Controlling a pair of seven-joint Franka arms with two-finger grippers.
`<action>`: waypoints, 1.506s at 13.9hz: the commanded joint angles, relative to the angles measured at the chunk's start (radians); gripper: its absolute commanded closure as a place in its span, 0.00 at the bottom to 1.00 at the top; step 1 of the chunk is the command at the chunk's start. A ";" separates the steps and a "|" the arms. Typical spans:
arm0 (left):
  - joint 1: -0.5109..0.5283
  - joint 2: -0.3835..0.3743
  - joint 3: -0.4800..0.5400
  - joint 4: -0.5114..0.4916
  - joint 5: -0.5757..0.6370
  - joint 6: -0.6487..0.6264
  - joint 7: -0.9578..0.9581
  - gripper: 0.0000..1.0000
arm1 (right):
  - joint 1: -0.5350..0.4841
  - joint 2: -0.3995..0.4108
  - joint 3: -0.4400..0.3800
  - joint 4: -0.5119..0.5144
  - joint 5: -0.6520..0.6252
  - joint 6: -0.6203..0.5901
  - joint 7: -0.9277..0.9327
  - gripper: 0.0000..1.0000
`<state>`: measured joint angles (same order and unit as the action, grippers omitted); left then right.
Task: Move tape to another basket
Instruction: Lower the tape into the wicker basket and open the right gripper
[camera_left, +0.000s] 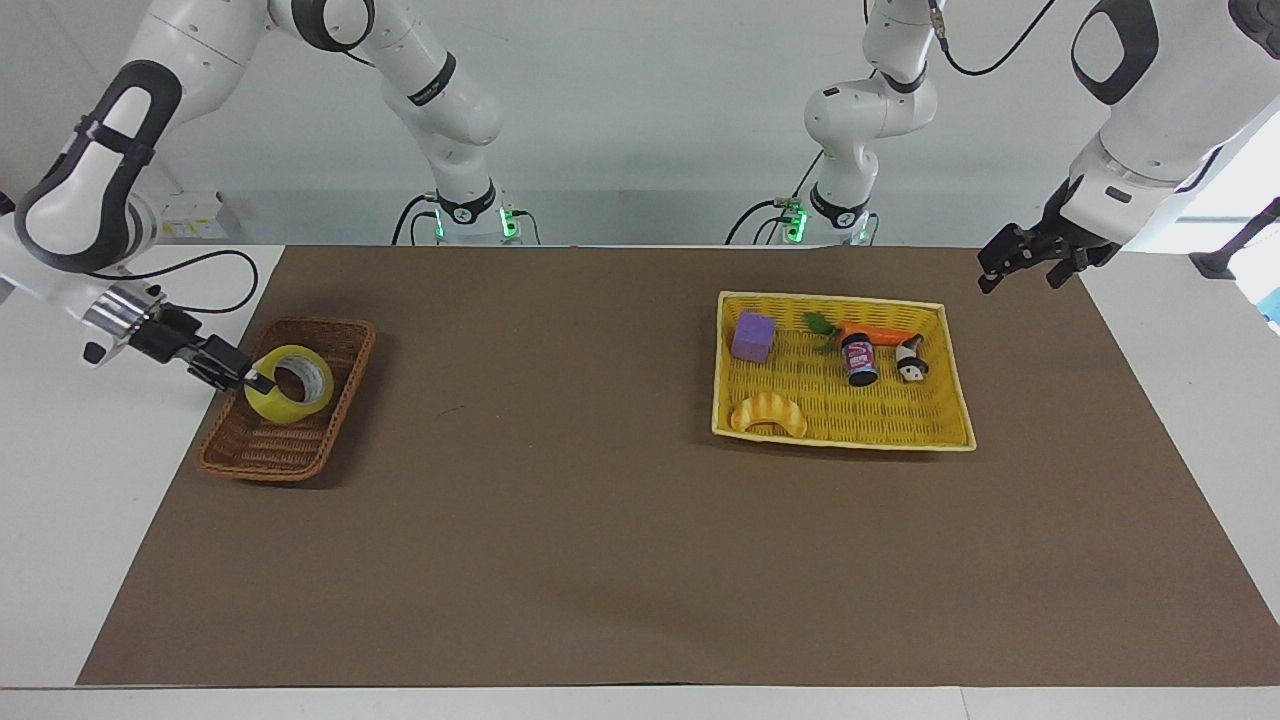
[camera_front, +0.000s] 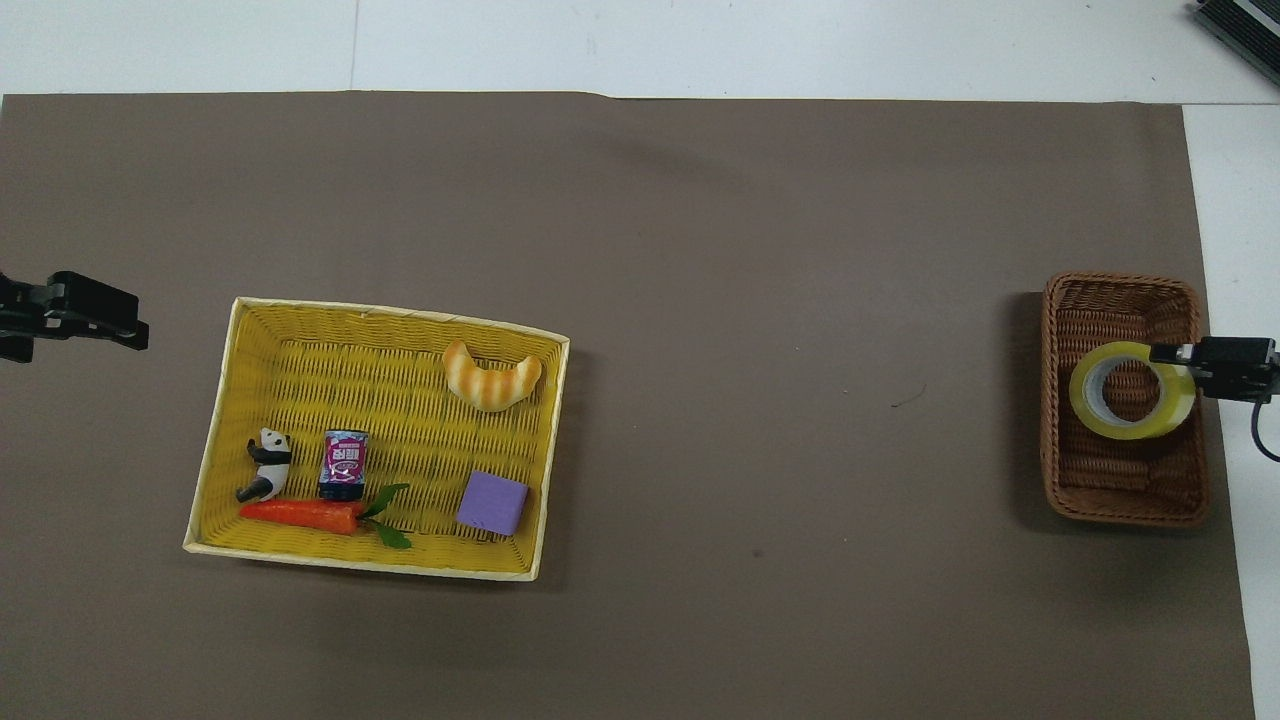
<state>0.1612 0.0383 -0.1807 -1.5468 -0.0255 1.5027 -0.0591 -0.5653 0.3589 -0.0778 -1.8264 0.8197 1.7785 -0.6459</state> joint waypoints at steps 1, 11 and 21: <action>-0.002 0.006 0.000 0.022 0.016 -0.018 -0.015 0.00 | -0.016 -0.031 0.012 -0.036 0.035 0.007 -0.031 0.00; 0.001 0.006 0.000 0.022 0.016 -0.018 -0.015 0.00 | 0.013 -0.009 0.016 0.146 -0.036 0.005 -0.109 0.00; 0.000 0.006 0.000 0.022 0.016 -0.018 -0.015 0.00 | 0.312 -0.153 0.032 0.340 -0.603 -0.002 0.349 0.00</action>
<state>0.1613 0.0383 -0.1796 -1.5468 -0.0255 1.5027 -0.0609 -0.3049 0.2626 -0.0491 -1.4705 0.3151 1.7786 -0.4056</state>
